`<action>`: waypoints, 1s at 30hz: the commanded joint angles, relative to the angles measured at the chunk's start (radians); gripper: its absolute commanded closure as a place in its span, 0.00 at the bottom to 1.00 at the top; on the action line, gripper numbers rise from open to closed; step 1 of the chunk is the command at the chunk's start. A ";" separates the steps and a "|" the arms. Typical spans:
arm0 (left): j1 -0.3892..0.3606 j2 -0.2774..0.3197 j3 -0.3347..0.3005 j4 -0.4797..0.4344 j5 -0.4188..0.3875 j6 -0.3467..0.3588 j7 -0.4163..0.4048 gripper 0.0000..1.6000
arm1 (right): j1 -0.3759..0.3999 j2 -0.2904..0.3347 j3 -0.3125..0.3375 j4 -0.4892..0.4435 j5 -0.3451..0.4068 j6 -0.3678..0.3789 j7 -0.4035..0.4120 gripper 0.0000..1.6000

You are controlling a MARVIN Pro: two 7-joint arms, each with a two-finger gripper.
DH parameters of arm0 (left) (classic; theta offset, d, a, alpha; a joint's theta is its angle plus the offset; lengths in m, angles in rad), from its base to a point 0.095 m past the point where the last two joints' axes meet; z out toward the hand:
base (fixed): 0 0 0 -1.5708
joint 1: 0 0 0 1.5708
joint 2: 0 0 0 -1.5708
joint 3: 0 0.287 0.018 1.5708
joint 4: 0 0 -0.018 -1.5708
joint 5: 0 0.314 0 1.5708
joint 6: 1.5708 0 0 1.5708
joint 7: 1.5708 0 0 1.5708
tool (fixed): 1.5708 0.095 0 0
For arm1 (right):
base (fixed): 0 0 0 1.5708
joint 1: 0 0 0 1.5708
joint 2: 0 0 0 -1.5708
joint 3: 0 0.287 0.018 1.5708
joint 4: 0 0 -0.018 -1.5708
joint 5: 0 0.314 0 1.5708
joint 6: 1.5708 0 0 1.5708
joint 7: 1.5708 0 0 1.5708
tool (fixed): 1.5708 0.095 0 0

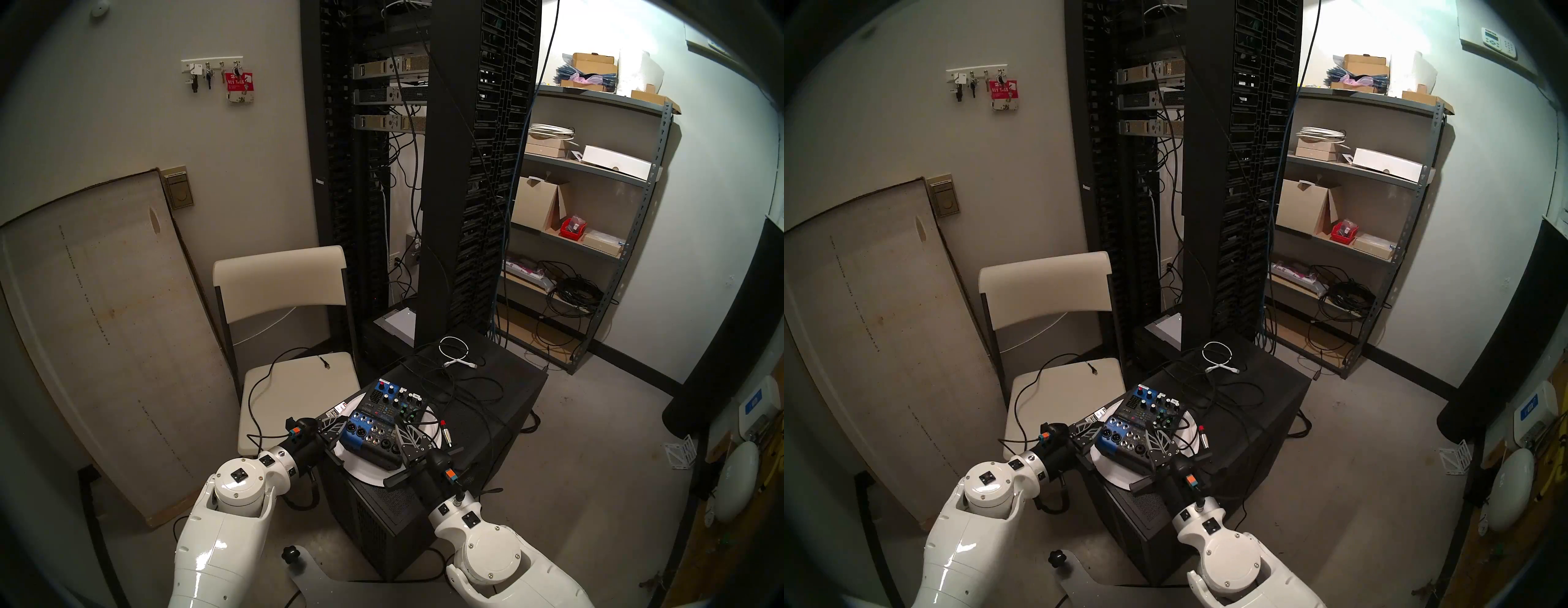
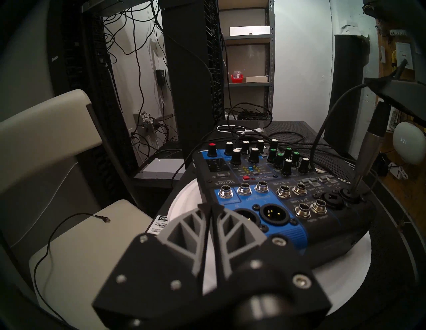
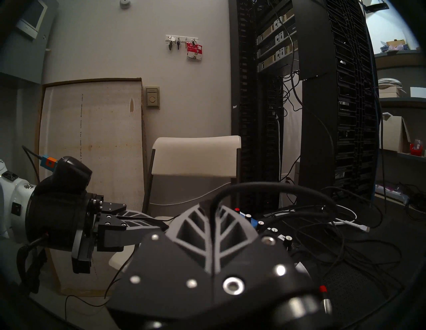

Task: Insert aux cable

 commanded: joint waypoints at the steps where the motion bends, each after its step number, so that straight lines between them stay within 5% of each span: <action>1: -0.008 0.000 -0.001 -0.014 -0.001 0.006 0.000 0.79 | -0.005 0.000 -0.004 -0.006 0.000 -0.003 0.003 1.00; 30: -0.012 0.002 -0.003 -0.010 -0.002 0.003 -0.006 0.82 | -0.041 0.006 -0.013 0.004 -0.033 -0.003 -0.014 1.00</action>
